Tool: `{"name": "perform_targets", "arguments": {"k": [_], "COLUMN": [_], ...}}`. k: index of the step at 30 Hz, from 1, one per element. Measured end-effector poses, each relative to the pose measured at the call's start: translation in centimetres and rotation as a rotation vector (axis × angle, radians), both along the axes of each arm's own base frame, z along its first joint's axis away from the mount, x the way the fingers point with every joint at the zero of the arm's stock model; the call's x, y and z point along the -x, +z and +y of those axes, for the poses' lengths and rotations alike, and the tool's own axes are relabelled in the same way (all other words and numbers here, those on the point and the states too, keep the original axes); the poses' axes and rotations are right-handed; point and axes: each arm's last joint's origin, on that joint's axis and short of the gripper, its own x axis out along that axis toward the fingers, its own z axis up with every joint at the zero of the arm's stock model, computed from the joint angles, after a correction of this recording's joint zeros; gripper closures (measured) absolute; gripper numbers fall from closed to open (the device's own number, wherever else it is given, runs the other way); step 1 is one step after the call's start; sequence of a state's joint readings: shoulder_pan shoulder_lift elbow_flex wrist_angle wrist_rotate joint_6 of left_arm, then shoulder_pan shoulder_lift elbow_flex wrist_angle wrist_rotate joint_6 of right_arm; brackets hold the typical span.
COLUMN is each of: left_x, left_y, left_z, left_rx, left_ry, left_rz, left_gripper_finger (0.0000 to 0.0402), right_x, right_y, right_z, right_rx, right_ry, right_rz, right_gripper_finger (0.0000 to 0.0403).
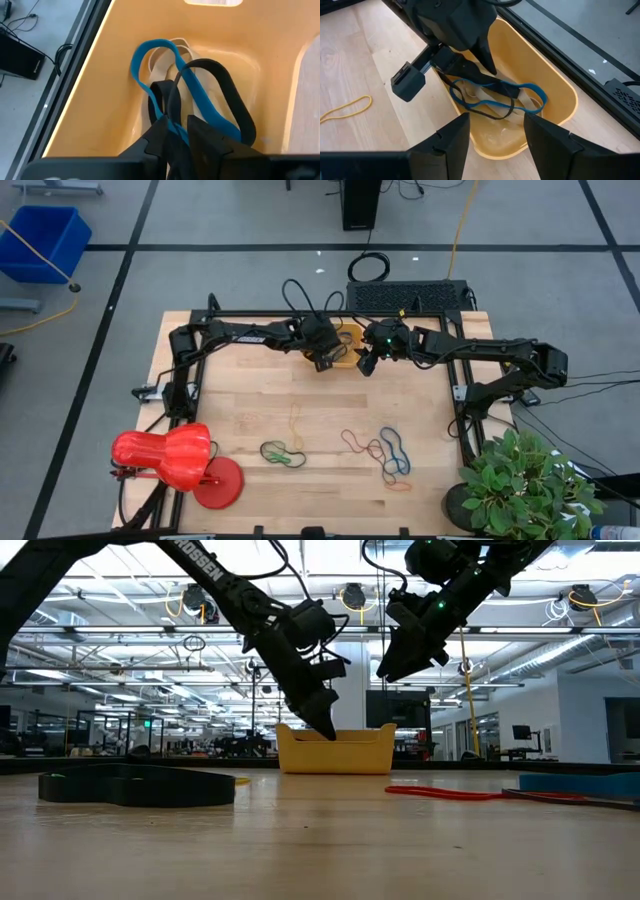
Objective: Pick and place rubber bands into bin
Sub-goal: Put the top black rubber band into the yellow bin, then put the yellow rubber band into the yellow bin
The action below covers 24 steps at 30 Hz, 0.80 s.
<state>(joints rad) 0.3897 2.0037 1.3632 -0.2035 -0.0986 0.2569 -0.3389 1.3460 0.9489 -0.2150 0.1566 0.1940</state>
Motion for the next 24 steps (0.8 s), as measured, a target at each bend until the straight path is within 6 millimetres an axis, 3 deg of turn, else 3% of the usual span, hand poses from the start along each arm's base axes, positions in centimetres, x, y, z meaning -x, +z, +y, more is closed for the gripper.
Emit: {"name": "perform_targets", "arguments": {"k": [5, 15, 20, 24], "left_x": [0.0, 0.1, 0.6, 1.5], "left_y": [0.2, 0.4, 2.2, 5.0], "left_z": [0.0, -0.3, -1.2, -2.1], "left_rx": [0.013, 0.031, 0.020, 0.005], "left_ry": [0.019, 0.035, 0.021, 0.000], "left_rz": [-0.013, -0.014, -0.008, -0.035], "left_gripper_finger": [0.0296, 0.0186, 0.0159, 0.0151], "right_x": [0.0, 0.0, 0.0, 0.0], "right_y": [0.0, 0.0, 0.0, 0.0], "right_z": [0.0, 0.0, 0.0, 0.0], "right_rx": [0.000, 0.000, 0.000, 0.000], "right_ry": [0.000, 0.000, 0.000, 0.000], "right_rz": [0.000, 0.001, 0.001, 0.001], "right_gripper_finger": [0.0222, 0.0222, 0.0222, 0.0222]}}
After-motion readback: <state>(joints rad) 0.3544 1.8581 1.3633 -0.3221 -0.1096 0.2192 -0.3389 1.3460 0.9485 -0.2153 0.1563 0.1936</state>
